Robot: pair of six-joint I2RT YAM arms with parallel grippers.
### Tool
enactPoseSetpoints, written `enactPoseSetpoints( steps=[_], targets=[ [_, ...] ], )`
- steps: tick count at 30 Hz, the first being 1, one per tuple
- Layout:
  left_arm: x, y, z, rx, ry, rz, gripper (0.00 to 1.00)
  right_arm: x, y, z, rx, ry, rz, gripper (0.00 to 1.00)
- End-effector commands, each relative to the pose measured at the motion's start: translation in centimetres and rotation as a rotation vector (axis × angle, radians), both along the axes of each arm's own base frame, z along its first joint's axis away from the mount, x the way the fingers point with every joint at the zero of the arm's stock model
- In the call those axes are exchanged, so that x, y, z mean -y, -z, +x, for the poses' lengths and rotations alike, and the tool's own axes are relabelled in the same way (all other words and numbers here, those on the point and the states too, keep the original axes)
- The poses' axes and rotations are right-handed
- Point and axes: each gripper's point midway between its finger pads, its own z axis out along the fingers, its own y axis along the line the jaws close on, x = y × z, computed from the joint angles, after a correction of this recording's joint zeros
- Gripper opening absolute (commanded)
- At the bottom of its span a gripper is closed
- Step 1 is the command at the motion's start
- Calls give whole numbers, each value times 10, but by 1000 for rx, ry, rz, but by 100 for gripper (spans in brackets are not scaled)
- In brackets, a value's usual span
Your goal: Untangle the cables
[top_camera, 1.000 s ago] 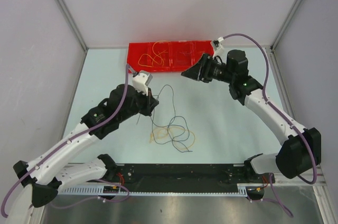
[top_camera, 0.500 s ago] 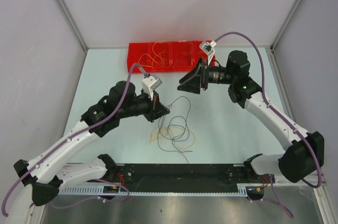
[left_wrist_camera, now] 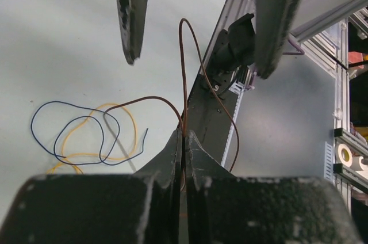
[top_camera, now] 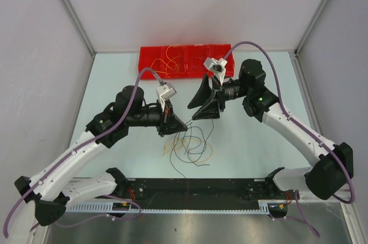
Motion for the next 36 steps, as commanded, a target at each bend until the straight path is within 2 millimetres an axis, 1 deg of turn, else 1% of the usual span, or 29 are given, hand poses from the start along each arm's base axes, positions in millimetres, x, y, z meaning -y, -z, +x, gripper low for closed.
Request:
enactPoseSetpoints(
  steps=[1, 5, 6, 8, 9, 11, 12, 14, 15, 17, 18, 24, 31, 34, 36],
  targets=[
    [-2, -34, -9, 26, 37, -80, 4, -5, 7, -13, 24, -83, -2, 61],
    [-5, -37, -10, 22, 27, -80, 3, -13, 15, -17, 9, -91, -21, 55],
    [-5, -37, -10, 18, 26, -80, 4, -16, 17, -20, 6, -106, -23, 53],
    [-6, -38, -10, 21, 23, -82, 4, -19, 21, -21, -2, -112, -31, 49],
    [-6, -37, -10, 20, 21, -81, 3, -20, 22, -22, -5, -115, -34, 45],
    [-6, -37, -11, 18, 25, -82, 4, -23, 25, -23, -9, -119, -38, 40],
    [-7, -38, -11, 20, 22, -83, 4, -23, 25, -24, -8, -120, -38, 34],
    [-7, -38, -10, 21, 17, -80, 4, -23, 25, -23, -9, -119, -39, 30],
    [-8, -39, -11, 25, 16, -81, 4, -23, 25, -23, -5, -117, -38, 26],
    [-11, -39, -10, 28, 4, -75, 4, -22, 26, -23, -7, -111, -43, 23],
    [-12, -40, -10, 32, 1, -77, 4, -22, 25, -23, 0, -111, -40, 22],
    [-18, -40, -10, 36, -18, -69, 4, -22, 27, -23, -6, -106, -49, 22],
    [-21, -41, -6, 44, -46, -72, 3, -22, 28, -25, -7, -110, -53, 22],
    [-21, -43, -6, 45, -50, -77, 3, -23, 29, -26, -6, -111, -54, 18],
    [-21, -43, -6, 46, -52, -78, 2, -24, 29, -27, -7, -114, -55, 14]
  ],
)
